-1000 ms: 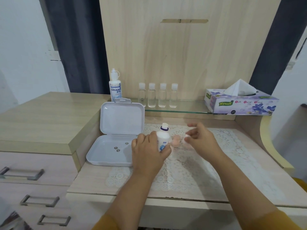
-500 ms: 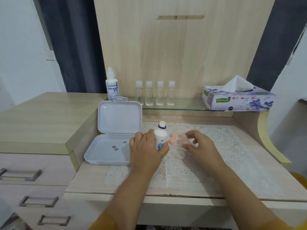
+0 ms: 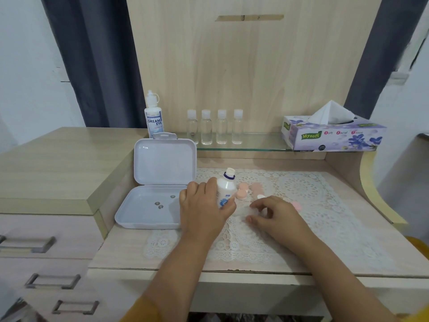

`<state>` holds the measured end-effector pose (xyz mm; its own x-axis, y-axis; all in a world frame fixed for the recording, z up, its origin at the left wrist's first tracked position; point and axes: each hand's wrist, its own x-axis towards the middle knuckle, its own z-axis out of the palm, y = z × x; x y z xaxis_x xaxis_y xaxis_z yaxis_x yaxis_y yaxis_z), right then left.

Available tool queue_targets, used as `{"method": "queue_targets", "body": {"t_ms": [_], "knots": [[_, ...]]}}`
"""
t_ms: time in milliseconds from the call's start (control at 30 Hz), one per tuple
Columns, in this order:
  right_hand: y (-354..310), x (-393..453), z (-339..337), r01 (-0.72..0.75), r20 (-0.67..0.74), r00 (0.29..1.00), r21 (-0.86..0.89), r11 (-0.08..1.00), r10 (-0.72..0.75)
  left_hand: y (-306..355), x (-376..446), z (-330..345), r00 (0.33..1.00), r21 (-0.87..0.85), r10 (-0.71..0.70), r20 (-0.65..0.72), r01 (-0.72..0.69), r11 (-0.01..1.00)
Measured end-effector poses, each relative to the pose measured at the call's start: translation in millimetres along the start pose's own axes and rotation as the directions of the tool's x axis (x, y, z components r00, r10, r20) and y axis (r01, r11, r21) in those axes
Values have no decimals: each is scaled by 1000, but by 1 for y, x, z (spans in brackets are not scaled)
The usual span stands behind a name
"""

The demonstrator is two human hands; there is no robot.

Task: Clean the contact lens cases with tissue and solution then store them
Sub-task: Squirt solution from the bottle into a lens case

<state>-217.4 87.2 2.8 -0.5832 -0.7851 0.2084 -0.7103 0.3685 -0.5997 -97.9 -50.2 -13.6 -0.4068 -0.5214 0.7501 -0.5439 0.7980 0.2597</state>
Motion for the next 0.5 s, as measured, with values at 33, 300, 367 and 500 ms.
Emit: {"method": "queue_targets", "body": {"t_ms": [33, 300, 367, 500], "knots": [[1, -1, -1, -38, -19, 999, 95, 995, 40, 0, 0, 0, 1000, 5, 12, -6, -11, 1000], [0, -9, -9, -80, -82, 966, 804, 589, 244, -1, -1, 4, 993, 49, 119, -1, -119, 992], [2, -6, -11, -58, -103, 971, 776, 628, 217, -1, -2, 6, 988, 58, 152, 8, -152, 987], [6, -6, -14, -30, -120, 972, 784, 620, 200, 1, -1, 6, 982, 76, 188, -13, -187, 979]]}}
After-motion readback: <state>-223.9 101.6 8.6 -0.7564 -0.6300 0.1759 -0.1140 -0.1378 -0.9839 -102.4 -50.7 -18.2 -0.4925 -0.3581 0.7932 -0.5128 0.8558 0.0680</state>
